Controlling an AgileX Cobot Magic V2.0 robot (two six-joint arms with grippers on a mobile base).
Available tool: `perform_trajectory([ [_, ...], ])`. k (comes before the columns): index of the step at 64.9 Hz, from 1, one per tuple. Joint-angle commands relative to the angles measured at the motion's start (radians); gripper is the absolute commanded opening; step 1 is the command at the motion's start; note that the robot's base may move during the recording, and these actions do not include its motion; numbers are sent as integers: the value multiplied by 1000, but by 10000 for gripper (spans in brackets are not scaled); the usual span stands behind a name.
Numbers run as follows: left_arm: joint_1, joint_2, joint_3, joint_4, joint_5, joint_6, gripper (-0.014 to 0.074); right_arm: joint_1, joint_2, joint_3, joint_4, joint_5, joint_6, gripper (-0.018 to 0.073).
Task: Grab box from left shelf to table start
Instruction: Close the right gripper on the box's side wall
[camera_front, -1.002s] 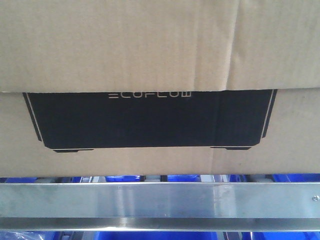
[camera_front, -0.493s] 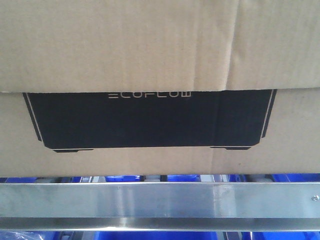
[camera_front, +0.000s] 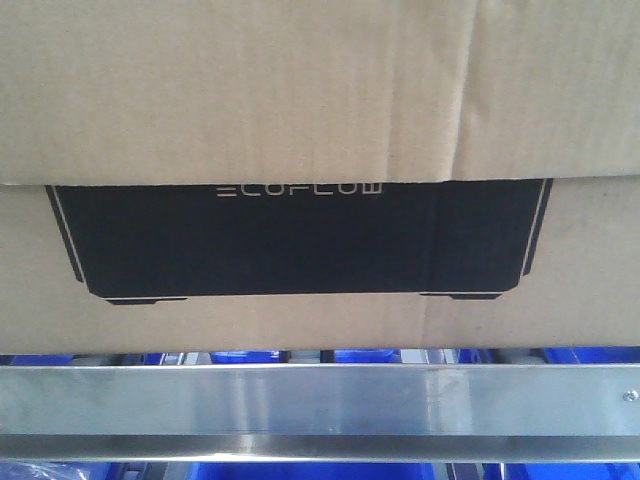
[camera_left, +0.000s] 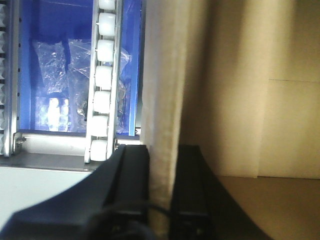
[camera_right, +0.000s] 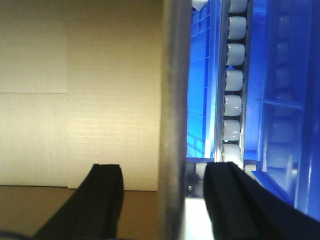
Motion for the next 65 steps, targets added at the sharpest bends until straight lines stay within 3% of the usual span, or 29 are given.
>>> perform_trajectory([
  [1, 0, -26, -25, -7, 48, -8, -102, 1, -28, -28, 0, 76, -1, 469],
  [57, 0, -26, -25, -7, 48, -8, -102, 1, -82, 48, 0, 60, -1, 467],
  [65, 0, -26, -25, -7, 48, -8, -102, 1, -82, 48, 0, 60, -1, 374],
])
